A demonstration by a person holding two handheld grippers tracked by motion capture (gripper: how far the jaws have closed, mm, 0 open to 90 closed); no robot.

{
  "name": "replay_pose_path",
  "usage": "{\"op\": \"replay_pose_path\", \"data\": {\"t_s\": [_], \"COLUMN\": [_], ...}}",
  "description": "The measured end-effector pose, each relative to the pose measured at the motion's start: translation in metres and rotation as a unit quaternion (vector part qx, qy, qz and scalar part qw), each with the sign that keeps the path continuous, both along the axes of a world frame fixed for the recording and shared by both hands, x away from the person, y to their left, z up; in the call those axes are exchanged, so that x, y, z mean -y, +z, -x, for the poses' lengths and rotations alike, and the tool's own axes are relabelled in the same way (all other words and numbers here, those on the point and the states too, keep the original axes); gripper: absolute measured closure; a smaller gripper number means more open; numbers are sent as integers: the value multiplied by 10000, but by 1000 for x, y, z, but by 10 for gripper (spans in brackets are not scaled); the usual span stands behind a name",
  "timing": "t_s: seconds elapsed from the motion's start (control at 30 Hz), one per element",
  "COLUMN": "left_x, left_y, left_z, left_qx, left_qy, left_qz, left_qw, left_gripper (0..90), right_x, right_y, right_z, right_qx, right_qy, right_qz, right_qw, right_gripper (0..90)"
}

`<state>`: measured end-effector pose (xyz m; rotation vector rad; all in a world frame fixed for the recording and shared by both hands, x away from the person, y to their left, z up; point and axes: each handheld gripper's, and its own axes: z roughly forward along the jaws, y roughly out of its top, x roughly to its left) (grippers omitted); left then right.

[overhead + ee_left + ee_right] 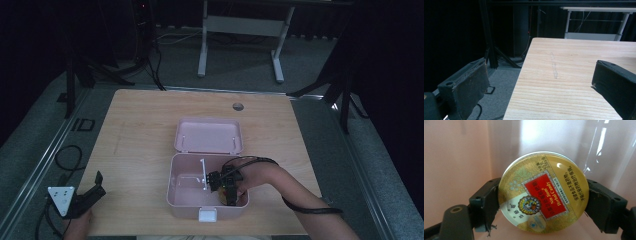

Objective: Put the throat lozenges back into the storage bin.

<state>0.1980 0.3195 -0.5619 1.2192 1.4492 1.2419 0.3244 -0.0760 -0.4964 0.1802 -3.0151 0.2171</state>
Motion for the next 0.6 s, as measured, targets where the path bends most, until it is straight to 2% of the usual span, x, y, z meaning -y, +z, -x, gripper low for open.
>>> {"op": "replay_pose_path", "data": {"t_s": [0.23, 0.37, 0.47, 0.6], "left_x": [0, 0, 0, 0], "left_y": [0, 0, 0, 0], "left_z": [0, 0, 0, 0], "left_qx": [-4, -4, -2, -3], "left_qy": [6, 8, 9, 11], "left_qz": [2, 4, 5, 5], "left_qw": [10000, 10000, 10000, 10000], "left_gripper": [12, 12, 12, 12], "right_x": [0, 1, 4, 12], "right_y": [4, 13, 24, 48], "right_z": [-1, -2, -3, -3], "right_qx": [-59, -103, -2, 119], "right_qy": [-86, -165, -172, -238], "right_qz": [-61, -216, -406, -856], "right_qw": [9999, 9996, 9990, 9960], "right_gripper": [154, 133, 129, 124]}}
